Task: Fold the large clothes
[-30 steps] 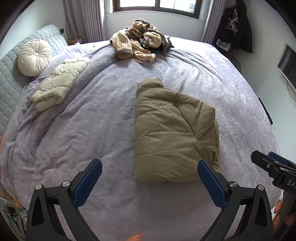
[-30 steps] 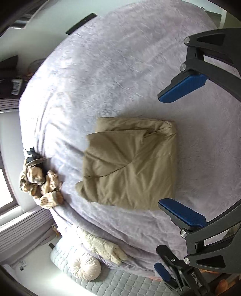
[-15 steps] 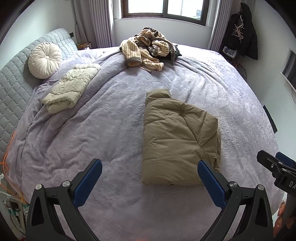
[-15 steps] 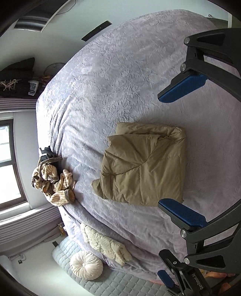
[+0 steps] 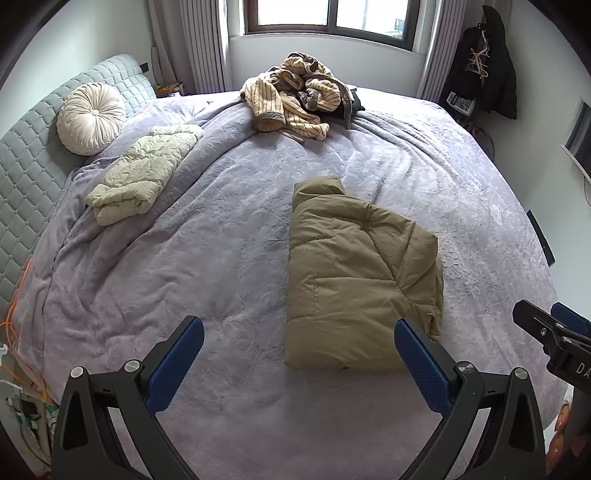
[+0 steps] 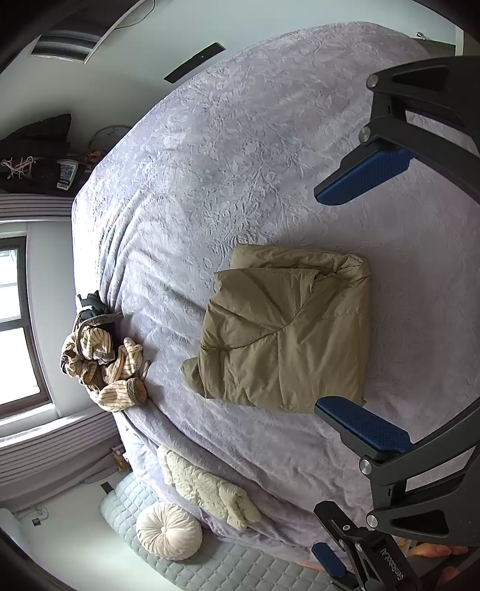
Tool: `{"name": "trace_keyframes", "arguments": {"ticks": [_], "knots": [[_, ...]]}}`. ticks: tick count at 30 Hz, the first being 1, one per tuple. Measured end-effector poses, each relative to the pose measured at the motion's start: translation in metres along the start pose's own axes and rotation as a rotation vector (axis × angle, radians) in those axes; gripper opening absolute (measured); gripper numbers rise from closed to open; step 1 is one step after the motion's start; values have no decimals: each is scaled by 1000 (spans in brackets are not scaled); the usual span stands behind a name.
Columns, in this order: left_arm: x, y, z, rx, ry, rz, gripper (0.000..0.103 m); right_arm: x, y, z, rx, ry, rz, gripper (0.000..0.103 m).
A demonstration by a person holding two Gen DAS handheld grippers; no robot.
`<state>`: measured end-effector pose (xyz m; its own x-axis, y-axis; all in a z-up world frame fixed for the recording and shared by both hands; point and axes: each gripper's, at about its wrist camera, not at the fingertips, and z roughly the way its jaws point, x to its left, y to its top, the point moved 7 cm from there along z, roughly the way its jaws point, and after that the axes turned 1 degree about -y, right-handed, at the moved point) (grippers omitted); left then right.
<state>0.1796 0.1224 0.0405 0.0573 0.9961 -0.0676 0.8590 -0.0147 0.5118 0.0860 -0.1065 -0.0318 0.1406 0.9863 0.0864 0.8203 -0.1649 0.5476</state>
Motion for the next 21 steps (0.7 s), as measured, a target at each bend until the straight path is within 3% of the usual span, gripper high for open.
{"name": "trace_keyframes", "arguments": {"ticks": [21], "knots": [[-1, 2, 2, 3, 0, 4, 103, -2, 2, 0, 2, -1, -3, 103]]}}
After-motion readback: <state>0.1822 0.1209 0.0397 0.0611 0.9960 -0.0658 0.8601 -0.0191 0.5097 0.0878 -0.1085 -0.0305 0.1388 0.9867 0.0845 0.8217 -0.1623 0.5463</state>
